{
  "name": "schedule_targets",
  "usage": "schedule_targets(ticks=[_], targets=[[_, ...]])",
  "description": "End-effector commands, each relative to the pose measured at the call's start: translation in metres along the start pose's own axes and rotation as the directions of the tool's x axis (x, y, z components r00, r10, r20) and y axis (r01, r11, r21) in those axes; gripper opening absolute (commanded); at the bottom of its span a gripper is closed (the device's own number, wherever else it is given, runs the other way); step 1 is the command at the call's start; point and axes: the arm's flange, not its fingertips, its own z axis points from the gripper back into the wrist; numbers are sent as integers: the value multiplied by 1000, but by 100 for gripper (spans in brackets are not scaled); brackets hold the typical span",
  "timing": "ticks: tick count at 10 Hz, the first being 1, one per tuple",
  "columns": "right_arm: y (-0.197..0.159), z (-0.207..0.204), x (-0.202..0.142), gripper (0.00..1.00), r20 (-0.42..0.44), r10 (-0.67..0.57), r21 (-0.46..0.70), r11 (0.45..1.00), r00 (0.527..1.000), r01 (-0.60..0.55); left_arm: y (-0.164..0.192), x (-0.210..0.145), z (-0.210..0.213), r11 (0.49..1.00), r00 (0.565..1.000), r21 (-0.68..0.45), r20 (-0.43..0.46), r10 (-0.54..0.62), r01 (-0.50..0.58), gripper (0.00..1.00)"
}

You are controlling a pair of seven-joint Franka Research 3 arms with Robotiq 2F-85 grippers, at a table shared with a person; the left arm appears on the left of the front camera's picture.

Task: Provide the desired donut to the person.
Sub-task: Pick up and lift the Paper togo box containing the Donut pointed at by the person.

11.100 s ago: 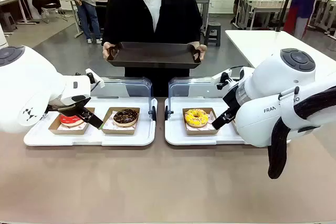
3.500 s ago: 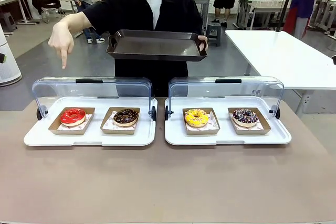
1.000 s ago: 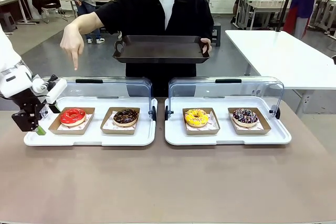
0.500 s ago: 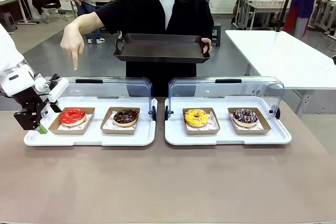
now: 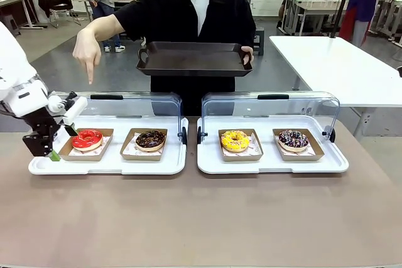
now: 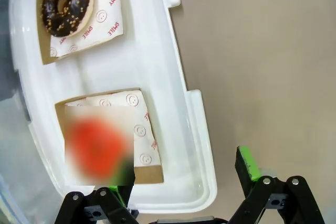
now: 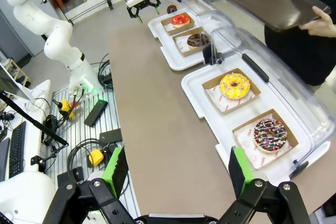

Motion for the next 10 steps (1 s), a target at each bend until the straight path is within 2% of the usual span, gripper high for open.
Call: schedule_targets(ticks=[1,6,10], targets=[[-2,-1,2,100,27,13,8,1000,1000,-13,17,10,-19,999,999,-37,-35,-31,30,100],[-2,-1,2,100,27,13,8,1000,1000,-13,34,20,-51,994,995,-90,-72,-72,66,100],[-2,-1,2,100,27,13,8,1000,1000,-13,44,21,-64,996,989,-49,-123,-81,75,100]])
